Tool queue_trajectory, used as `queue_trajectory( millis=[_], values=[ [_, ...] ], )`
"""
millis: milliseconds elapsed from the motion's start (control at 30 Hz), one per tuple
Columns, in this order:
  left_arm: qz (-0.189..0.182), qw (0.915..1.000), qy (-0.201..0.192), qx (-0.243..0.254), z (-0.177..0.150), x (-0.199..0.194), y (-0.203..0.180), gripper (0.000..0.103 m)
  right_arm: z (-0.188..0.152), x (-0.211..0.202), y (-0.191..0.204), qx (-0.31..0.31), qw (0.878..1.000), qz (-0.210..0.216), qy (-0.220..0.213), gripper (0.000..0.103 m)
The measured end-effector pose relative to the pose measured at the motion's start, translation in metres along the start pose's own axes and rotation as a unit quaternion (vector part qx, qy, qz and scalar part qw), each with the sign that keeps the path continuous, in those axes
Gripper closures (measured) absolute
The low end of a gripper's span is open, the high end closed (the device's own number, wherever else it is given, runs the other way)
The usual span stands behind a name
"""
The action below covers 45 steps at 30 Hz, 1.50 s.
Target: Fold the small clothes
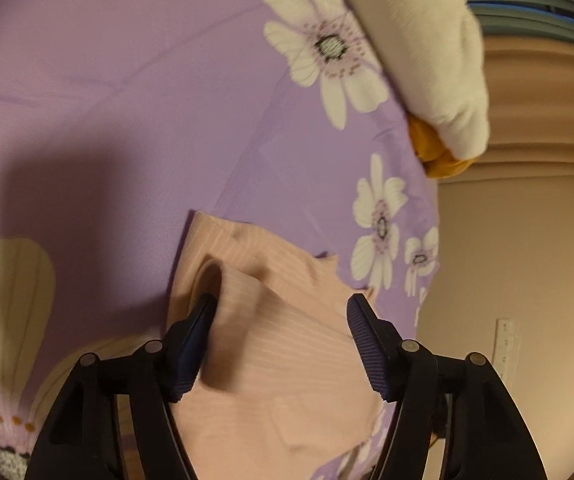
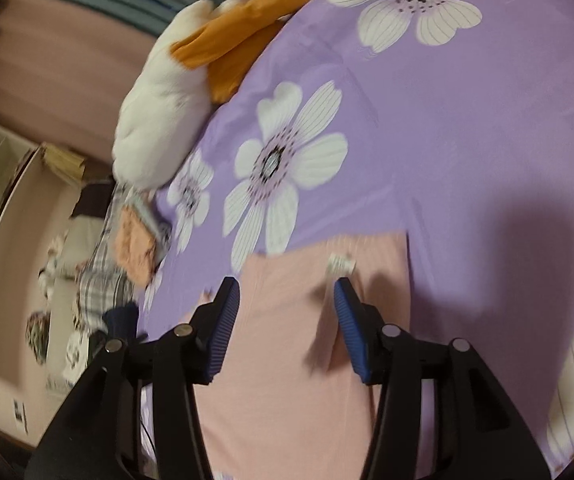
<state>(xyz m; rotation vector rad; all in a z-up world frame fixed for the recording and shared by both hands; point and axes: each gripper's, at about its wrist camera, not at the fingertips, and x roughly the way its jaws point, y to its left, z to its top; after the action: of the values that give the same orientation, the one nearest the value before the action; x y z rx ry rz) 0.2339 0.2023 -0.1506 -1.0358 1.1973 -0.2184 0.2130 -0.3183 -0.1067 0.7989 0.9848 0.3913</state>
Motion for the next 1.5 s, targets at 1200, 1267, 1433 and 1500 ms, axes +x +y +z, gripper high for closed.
queue_trajectory(
  millis=[1200, 1267, 1433, 1500],
  values=[
    [0.017, 0.9956, -0.086, -0.035, 0.038, -0.005, 0.011, 0.050, 0.034, 0.029, 0.006, 0.033, 0.997, -0.042, -0.057, 0.060],
    [0.022, 0.9960, -0.087, -0.006, 0.030, -0.011, 0.005, 0.050, 0.023, 0.022, 0.017, -0.011, 0.998, -0.051, -0.044, 0.061],
    [0.069, 0.9879, -0.061, 0.124, -0.013, -0.007, -0.022, 0.050, -0.020, 0.015, 0.038, -0.119, 0.988, -0.093, -0.018, 0.074],
    [0.085, 0.9798, -0.044, 0.175, -0.039, 0.001, -0.031, 0.051, -0.037, 0.013, 0.040, -0.147, 0.983, -0.108, -0.008, 0.077]
  ],
)
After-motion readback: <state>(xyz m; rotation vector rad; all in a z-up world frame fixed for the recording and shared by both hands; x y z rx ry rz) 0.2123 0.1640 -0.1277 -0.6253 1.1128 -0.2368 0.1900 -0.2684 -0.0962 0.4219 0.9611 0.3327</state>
